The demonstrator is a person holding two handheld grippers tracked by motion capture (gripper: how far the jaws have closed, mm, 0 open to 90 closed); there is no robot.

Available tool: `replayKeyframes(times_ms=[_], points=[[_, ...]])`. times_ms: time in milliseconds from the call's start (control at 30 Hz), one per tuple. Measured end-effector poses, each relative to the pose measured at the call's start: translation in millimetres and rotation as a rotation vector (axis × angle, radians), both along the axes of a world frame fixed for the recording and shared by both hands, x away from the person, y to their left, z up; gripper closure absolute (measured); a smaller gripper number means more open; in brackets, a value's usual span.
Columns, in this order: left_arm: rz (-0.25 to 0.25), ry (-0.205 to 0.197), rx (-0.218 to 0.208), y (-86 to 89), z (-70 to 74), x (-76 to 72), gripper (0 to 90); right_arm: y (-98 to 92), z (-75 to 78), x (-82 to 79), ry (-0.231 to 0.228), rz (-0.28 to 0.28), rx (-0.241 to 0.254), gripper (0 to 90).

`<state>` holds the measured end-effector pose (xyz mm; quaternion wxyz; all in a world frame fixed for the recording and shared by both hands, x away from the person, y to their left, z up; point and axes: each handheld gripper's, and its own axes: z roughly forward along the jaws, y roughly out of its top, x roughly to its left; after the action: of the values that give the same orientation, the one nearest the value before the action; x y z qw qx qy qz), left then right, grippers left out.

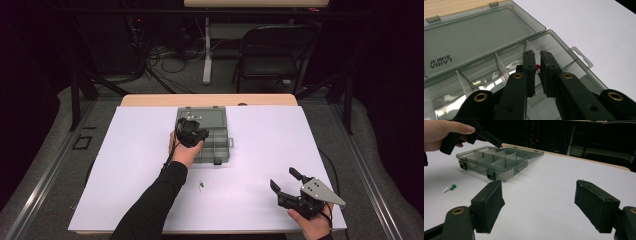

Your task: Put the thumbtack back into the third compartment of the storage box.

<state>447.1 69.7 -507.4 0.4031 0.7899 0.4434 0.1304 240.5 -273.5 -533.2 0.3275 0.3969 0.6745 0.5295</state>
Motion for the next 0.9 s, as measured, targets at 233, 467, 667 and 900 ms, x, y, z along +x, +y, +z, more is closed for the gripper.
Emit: replayKeyframes(times_ms=[233,467,667,900], points=[[-0.005,0.009,0.010,0.0,-4.2,2.6,83.2,-0.4,0.1,0.0,0.002,-0.001,0.001,21.9],[-0.009,0.007,0.012,-1.7,-6.0,2.9,83.1,-0.3,0.3,-0.1,0.002,-0.001,0.003,21.9],[-0.005,0.015,0.015,-2.5,-7.9,3.7,83.0,-0.1,0.3,-0.2,0.002,0.001,0.004,21.9],[0.001,0.028,0.033,-0.9,-10.0,6.0,80.1,-0.3,0.5,-0.4,0.002,0.002,0.005,21.9]])
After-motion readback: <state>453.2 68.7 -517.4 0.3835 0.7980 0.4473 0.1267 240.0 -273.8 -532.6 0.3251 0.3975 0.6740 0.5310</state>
